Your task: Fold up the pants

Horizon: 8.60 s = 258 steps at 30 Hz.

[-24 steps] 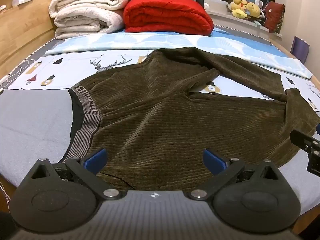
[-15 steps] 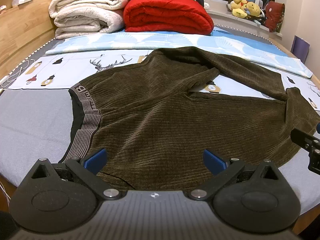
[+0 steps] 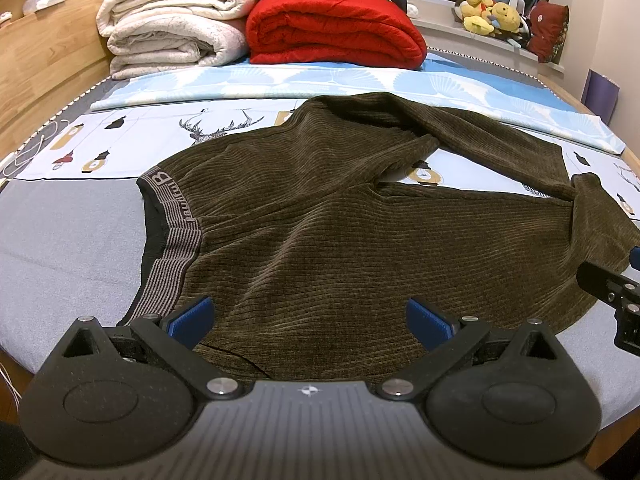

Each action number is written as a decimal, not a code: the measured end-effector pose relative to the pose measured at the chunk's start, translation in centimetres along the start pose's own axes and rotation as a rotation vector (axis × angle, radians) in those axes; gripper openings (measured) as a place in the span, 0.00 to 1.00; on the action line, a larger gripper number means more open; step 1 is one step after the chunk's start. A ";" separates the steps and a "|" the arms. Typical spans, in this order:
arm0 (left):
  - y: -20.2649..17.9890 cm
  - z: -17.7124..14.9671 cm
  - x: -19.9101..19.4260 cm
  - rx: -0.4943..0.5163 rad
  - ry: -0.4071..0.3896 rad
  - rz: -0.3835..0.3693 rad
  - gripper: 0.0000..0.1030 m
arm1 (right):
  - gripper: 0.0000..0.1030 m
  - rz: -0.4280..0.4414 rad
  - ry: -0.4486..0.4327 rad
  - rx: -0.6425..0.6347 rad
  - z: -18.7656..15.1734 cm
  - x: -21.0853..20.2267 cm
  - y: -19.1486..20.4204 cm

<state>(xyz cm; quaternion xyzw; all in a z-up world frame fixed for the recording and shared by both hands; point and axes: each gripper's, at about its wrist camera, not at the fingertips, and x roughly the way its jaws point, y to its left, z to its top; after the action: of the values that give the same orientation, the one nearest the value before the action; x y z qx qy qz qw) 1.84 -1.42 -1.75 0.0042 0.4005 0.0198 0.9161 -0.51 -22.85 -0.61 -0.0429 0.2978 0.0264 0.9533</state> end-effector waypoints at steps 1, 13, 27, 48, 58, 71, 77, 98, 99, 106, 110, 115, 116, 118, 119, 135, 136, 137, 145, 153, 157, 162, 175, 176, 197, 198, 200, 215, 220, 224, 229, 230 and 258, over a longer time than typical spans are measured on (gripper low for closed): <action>0.0 0.0 0.0 0.000 0.000 0.000 0.99 | 0.83 0.001 0.001 0.003 0.0 -0.1 0.0; 0.0 0.0 0.0 0.003 0.000 -0.003 0.99 | 0.82 -0.033 -0.005 -0.031 0.0 -0.1 0.2; 4.4 7.0 2.0 0.142 -0.080 -0.108 0.20 | 0.47 -0.171 -0.065 0.151 2.0 2.3 -8.0; 18.0 7.3 16.5 -0.289 0.340 -0.030 0.71 | 0.52 -0.584 0.186 0.920 -6.4 16.9 -35.0; 16.9 7.0 19.0 -0.169 0.388 0.020 0.73 | 0.09 -0.522 0.142 0.847 -6.7 18.9 -38.2; 15.8 7.1 16.0 -0.059 0.256 0.031 0.17 | 0.00 -0.839 0.219 0.875 -8.2 6.9 -40.4; 16.9 6.6 15.1 -0.168 0.270 0.008 0.28 | 0.00 -0.646 0.169 1.191 -13.7 1.6 -42.6; 17.0 6.8 20.0 -0.170 0.390 0.000 0.58 | 0.12 -0.567 0.170 1.045 -11.2 11.0 -44.0; 16.5 7.0 20.1 -0.144 0.381 0.012 0.51 | 0.10 -0.570 0.173 1.035 -11.0 10.9 -44.0; 14.0 8.5 19.9 -0.059 0.281 -0.025 0.25 | 0.07 -0.763 0.206 1.071 -11.8 6.2 -44.7; 11.6 8.6 19.1 0.035 0.249 -0.067 0.23 | 0.08 -0.875 0.265 1.157 -14.2 2.9 -45.5; 14.5 8.0 18.8 -0.008 0.318 -0.021 0.21 | 0.08 -0.719 0.307 1.115 -14.7 3.2 -45.1; 15.0 8.0 18.7 -0.019 0.330 -0.013 0.21 | 0.08 -0.700 0.329 1.097 -14.5 3.4 -44.9; 16.0 8.0 18.5 -0.043 0.344 -0.001 0.21 | 0.08 -0.667 0.359 1.084 -14.4 3.5 -44.7; 16.3 8.0 18.4 -0.053 0.349 0.004 0.21 | 0.08 -0.656 0.380 1.078 -14.3 3.6 -44.7; 18.0 6.2 15.7 -0.051 0.498 -0.037 0.19 | 0.13 -0.575 0.525 0.988 -13.0 4.4 -44.6; 18.1 6.2 15.5 -0.054 0.495 -0.024 0.18 | 0.13 -0.570 0.534 0.972 -12.9 4.6 -44.3; 18.1 6.2 15.4 -0.044 0.493 -0.007 0.18 | 0.13 -0.567 0.553 0.947 -12.7 4.9 -44.0; 17.3 6.1 15.0 -0.045 0.515 0.064 0.18 | 0.17 -0.554 0.602 0.943 -12.4 5.1 -44.4; 14.9 6.7 13.8 0.072 0.476 0.147 0.38 | 0.42 -0.815 0.524 0.860 -11.5 2.4 -45.5; 13.8 8.7 11.4 0.076 0.329 0.210 0.49 | 0.42 -0.898 0.356 0.873 -10.2 0.5 -46.0; 10.8 11.9 8.5 0.062 0.144 0.242 0.64 | 0.41 -0.856 0.170 0.813 -7.4 0.4 -44.6; 0.0 16.0 6.3 0.020 -0.092 0.093 0.68 | 0.40 -0.442 -0.026 0.449 2.4 6.4 -34.5; -0.5 16.0 6.8 0.016 -0.085 0.073 0.68 | 0.40 -0.405 -0.028 0.439 3.0 7.0 -33.8; -11.9 16.3 16.4 0.165 -0.030 -0.041 0.57 | 0.39 -0.252 -0.020 0.356 8.3 17.1 -23.4; -12.1 16.5 17.1 0.154 -0.026 -0.029 0.57 | 0.39 -0.259 -0.018 0.365 8.3 17.6 -23.6; -12.3 16.9 18.6 0.133 -0.020 -0.031 0.57 | 0.39 -0.256 -0.007 0.410 8.3 18.9 -24.4; -12.9 18.5 25.8 0.157 0.042 -0.191 0.80 | 0.55 -0.227 0.261 0.792 4.5 29.3 -28.5; -15.6 18.3 27.4 0.251 0.058 -0.202 0.80 | 0.55 -0.418 0.323 0.914 4.6 28.3 -29.3; -16.9 17.7 28.7 0.291 0.101 -0.193 0.80 | 0.57 -0.452 0.362 1.072 3.1 27.5 -30.3; -16.6 16.8 30.4 0.307 0.142 -0.159 0.56 | 0.37 -0.338 0.302 0.984 3.8 28.5 -29.9; -16.3 16.9 30.5 0.290 0.137 -0.169 0.49 | 0.26 -0.338 0.312 0.945 4.0 28.9 -29.6; -10.3 18.0 20.9 0.501 0.100 -0.784 0.71 | 0.31 -0.470 -0.122 1.166 7.4 18.2 -43.1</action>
<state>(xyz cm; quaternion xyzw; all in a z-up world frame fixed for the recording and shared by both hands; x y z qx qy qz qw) 29.60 -10.70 -5.07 0.0728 0.4077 -0.4252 0.8048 21.89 -64.51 -2.09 0.4210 0.1910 -0.3479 0.8156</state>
